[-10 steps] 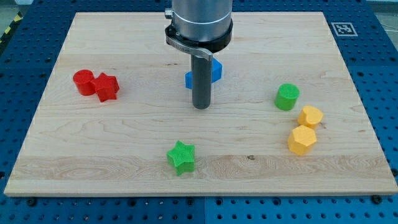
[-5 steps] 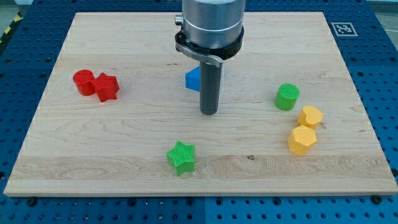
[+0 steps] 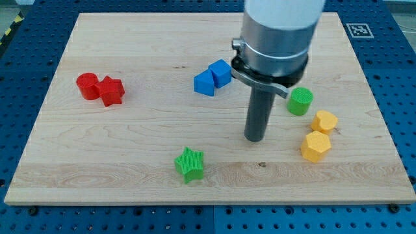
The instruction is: Move the yellow hexagon to the upwards of the board
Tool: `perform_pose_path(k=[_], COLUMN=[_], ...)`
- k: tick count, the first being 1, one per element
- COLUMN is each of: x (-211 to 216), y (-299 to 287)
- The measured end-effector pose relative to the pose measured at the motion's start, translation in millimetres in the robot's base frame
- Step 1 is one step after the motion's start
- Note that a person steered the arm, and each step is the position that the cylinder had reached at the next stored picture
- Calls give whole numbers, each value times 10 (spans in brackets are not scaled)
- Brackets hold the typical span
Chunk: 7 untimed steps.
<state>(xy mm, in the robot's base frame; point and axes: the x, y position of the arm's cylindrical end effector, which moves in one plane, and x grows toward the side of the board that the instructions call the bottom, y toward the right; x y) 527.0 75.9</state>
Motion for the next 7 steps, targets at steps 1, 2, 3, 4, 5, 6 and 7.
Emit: perform_pose_path(k=[1,2,3,4,5,6,7], x=[135,224,224,224,224,225,289], y=[155,433,760,927,922,1015,1101])
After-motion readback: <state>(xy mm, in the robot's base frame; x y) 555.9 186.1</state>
